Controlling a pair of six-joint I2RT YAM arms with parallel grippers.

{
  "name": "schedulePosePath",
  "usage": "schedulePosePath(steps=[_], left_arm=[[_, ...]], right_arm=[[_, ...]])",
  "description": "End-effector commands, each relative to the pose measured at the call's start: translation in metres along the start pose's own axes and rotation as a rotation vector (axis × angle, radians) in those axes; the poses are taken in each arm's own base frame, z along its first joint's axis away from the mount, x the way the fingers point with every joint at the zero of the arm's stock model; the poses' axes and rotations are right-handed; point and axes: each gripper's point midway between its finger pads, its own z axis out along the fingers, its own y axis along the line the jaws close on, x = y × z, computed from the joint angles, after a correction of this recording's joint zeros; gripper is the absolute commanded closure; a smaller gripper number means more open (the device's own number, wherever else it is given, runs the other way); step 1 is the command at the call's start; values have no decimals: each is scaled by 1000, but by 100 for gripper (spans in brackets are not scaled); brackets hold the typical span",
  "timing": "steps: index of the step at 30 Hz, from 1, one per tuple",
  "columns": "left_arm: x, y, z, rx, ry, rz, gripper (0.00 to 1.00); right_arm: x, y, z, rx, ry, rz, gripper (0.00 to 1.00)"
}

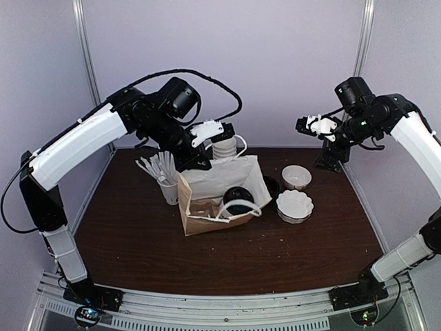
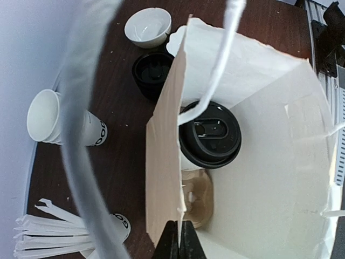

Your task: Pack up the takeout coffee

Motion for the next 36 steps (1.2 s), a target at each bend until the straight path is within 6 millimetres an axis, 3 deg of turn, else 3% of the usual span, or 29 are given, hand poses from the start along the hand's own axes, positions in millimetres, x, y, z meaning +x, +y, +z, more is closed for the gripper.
schedulePosePath(steps=[1,5,9,16,19,31,33,36], left_arm=[[-9,-24,-10,-66,2,132,100],[-11,-63,-6,-43,17,186,100],[3,-92,5,-60,59,238,100],[-3,-137,-14,-107,-20,325,100],[-3,-147,-20,-86,-64,335,100],[0,-148,-11,-91,-63,381,100],[-1,-145,-8,-90,-60,372,100],[-4,-139,-8,-75,-75,339,100]], right_arm=[[8,-2,8,3,-34,82,0],[19,-2,14,-6,-14,110,1],[25,1,21,-24,5,120,0],[22,7,21,-56,-11,125,1],[22,10,24,-76,-14,128,0],[14,19,16,-131,-46,127,1],[5,27,1,-173,-99,119,2],[-25,44,-43,-262,-276,74,5]])
